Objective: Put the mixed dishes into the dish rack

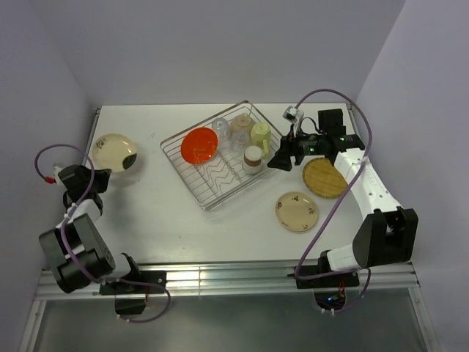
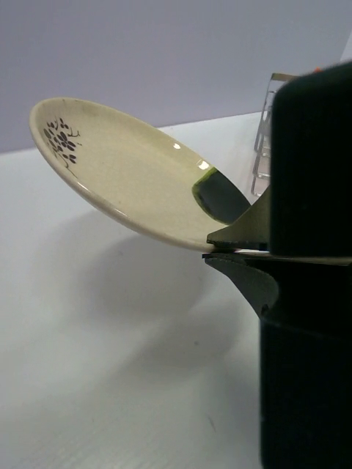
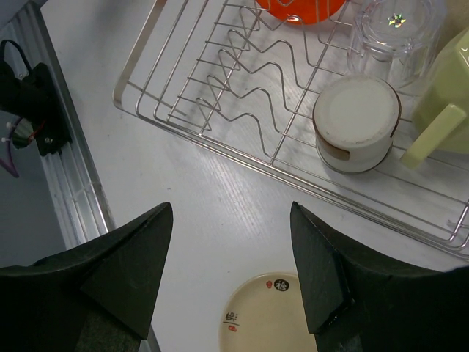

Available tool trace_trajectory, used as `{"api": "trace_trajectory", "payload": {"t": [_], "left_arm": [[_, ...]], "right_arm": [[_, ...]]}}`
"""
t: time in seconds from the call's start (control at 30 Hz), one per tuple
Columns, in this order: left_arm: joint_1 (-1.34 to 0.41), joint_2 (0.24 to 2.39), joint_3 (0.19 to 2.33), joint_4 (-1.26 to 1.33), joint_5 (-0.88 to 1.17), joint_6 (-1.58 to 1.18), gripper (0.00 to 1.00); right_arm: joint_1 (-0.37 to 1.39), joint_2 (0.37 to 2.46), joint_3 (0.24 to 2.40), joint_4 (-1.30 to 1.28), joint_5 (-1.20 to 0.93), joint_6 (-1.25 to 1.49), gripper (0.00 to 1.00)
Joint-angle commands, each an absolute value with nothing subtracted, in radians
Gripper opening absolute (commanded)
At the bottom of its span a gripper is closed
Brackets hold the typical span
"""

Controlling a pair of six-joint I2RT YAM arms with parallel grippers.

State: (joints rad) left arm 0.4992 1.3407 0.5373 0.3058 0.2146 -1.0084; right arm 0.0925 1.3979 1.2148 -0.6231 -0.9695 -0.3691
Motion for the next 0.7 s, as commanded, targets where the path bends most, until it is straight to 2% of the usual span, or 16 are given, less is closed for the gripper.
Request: {"api": "trace_trajectory", "payload": {"t": [0.0, 0.67], "left_arm": [[0.497, 1.252, 0.578, 0.278, 0.242, -0.96, 0.0], [0.497, 1.054, 0.571, 0.238, 0.468, -1.071, 0.0]], "right_arm": [[0.086, 1.368, 1.216, -0.623, -1.005, -0.388, 0.72], [0.129, 1.348, 1.229, -0.64, -1.0, -0.38, 0.72]]}}
